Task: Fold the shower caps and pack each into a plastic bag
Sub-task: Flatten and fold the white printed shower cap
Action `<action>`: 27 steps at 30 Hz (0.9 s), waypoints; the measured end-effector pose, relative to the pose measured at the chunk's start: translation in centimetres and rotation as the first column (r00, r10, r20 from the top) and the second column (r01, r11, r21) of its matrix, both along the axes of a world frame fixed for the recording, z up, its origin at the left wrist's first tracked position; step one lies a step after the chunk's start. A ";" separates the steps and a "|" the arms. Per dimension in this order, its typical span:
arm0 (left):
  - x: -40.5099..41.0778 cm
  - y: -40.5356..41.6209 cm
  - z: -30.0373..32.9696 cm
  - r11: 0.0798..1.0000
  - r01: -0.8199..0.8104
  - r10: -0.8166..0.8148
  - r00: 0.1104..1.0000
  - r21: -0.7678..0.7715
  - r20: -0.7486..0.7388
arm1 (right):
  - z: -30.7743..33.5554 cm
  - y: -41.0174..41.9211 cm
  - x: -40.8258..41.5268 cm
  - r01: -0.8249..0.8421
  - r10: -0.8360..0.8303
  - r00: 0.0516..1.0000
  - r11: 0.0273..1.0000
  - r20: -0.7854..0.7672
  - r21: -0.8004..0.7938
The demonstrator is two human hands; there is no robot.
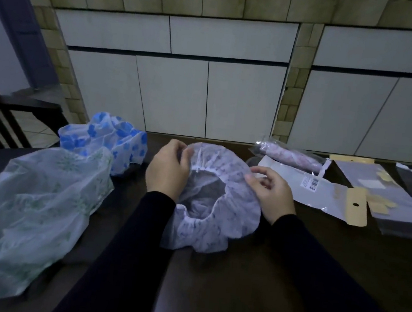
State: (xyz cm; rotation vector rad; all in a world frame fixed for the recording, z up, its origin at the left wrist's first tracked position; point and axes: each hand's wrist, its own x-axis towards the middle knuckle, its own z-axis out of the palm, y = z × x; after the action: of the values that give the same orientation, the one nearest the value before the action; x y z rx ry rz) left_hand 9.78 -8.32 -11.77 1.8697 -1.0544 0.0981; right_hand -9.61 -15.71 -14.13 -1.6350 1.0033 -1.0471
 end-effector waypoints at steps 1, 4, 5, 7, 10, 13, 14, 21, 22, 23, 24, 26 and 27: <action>0.1 0.1 0.1 0.999 -0.046 0.046 0.999 -0.007 -0.017 | 0.2 0.0 0.0 -0.038 0.038 0.999 0.998 0.005 0.042; 0.6 0.4 0.0 0.993 -0.119 0.119 0.990 0.002 -0.073 | 0.9 0.0 0.4 -0.117 0.120 0.993 0.985 -0.016 0.125; 0.8 0.5 0.0 0.992 -0.121 0.124 0.988 0.032 -0.092 | 1.1 -0.2 0.7 -0.107 0.115 0.992 0.986 -0.052 0.130; 1.0 0.6 -0.1 0.984 -0.111 0.126 0.987 0.141 -0.097 | 1.1 -1.0 1.3 -0.071 0.087 0.991 0.985 -0.098 0.156; 1.0 0.8 0.4 0.961 -0.112 0.117 0.993 0.252 -0.004 | 1.5 -2.1 1.8 -0.046 0.063 0.977 0.995 -0.202 0.089; 0.6 0.9 1.2 0.985 -0.038 0.026 0.997 0.171 0.069 | 3.1 -3.0 2.1 -0.154 0.119 0.930 0.985 -0.347 -0.077; 0.6 0.9 1.4 0.994 0.002 -0.010 0.998 0.111 0.067 | 3.7 -3.5 2.2 -0.202 0.151 0.918 0.974 -0.366 -0.103; 1.7 0.9 0.7 0.951 0.273 -0.222 0.930 0.145 -0.294 | 4.2 -4.9 2.8 -0.408 0.339 0.854 0.907 -0.395 -0.104; 2.0 0.8 0.4 0.963 0.227 -0.183 0.945 0.142 -0.271 | 4.0 -4.9 2.8 -0.358 0.273 0.861 0.925 -0.428 -0.130; 2.3 0.8 0.1 0.976 0.160 -0.122 0.962 0.145 -0.242 | 3.9 -4.9 2.8 -0.293 0.187 0.859 0.943 -0.476 -0.160; 2.7 0.7 -0.3 0.982 0.081 -0.045 0.977 0.169 -0.210 | 3.8 -4.9 2.7 -0.233 0.111 0.850 0.956 -0.516 -0.179; 3.1 0.7 -0.6 0.967 -0.035 0.073 0.987 0.252 -0.145 | 3.5 -5.0 2.4 -0.170 0.044 0.848 0.966 -0.528 -0.194; 3.1 0.7 -0.8 0.958 -0.067 0.103 0.988 0.278 -0.117 | 3.6 -5.0 2.4 -0.152 0.027 0.857 0.967 -0.515 -0.203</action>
State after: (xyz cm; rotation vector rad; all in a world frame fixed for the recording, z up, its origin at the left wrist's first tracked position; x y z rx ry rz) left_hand 12.84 -7.61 -12.62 2.1396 -0.9341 -0.1256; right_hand -7.22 -20.70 -10.51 -2.2090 1.1545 -0.6961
